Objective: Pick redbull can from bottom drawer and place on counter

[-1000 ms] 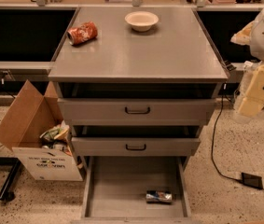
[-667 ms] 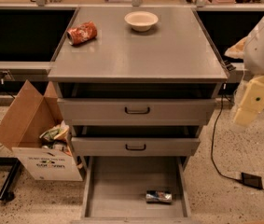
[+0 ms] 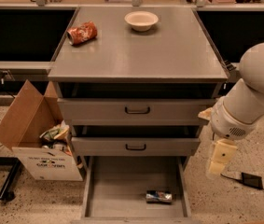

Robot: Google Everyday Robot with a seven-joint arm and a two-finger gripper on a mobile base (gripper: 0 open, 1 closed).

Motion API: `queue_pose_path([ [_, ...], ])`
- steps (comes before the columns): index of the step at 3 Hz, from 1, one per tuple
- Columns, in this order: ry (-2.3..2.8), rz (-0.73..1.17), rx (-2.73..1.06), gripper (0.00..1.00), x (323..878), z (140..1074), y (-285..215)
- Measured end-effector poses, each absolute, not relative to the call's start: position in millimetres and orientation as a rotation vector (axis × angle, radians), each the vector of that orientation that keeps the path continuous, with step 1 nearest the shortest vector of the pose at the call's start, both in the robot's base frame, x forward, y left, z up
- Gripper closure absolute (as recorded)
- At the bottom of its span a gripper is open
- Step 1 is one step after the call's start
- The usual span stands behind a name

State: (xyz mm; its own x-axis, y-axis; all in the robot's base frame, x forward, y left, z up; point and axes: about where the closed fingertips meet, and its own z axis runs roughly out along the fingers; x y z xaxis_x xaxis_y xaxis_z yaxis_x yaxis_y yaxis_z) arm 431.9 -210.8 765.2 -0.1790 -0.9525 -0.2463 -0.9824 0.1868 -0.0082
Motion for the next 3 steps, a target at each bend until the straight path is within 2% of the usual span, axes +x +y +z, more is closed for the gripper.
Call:
queue_pose_path([
  [2,2.303,0.209,-1.857,0.0,434.2,752.2,-214.5],
  [3,2.322,0.173,-1.883,0.0,441.0,703.9,-227.3],
])
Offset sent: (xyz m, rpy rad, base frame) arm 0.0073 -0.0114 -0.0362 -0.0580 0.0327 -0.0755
